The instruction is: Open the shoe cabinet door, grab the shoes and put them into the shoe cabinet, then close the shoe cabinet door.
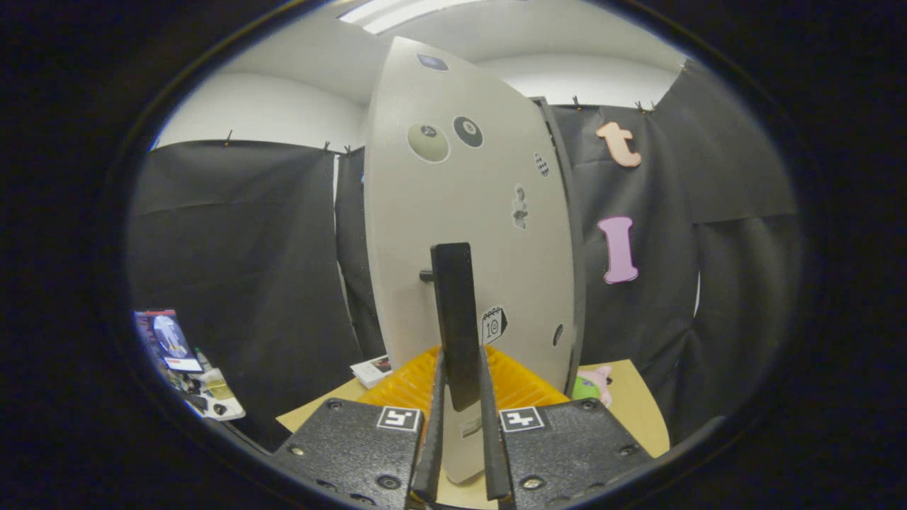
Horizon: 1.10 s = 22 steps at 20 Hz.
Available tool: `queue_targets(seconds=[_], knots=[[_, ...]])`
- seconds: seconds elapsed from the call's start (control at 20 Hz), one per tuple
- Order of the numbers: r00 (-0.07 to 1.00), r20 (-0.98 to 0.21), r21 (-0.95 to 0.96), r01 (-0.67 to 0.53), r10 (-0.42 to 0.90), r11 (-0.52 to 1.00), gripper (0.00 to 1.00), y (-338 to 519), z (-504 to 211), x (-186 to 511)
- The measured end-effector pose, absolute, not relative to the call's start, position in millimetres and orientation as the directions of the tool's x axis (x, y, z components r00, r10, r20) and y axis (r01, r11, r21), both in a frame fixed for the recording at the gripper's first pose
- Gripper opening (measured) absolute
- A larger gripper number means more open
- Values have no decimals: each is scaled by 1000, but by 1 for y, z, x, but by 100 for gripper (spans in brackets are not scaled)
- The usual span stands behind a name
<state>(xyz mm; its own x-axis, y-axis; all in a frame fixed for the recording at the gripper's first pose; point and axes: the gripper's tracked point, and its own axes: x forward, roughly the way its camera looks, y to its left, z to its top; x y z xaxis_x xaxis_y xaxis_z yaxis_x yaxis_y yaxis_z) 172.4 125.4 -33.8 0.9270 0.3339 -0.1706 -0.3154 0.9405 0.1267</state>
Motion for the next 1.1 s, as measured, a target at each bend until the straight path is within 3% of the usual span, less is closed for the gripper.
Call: queue_targets(seconds=[0.4,0.7,0.85,0.95,1.1], knots=[[978,-120,69,-164,171,984,27,85,-29,189],[997,-76,64,40,-35,997,19,40,-23,186],[999,-49,106,0,5,994,20,54,-20,179],[997,-15,122,-79,82,989,30,69,-16,178],[993,57,80,-112,108,990,70,73,-6,181]])
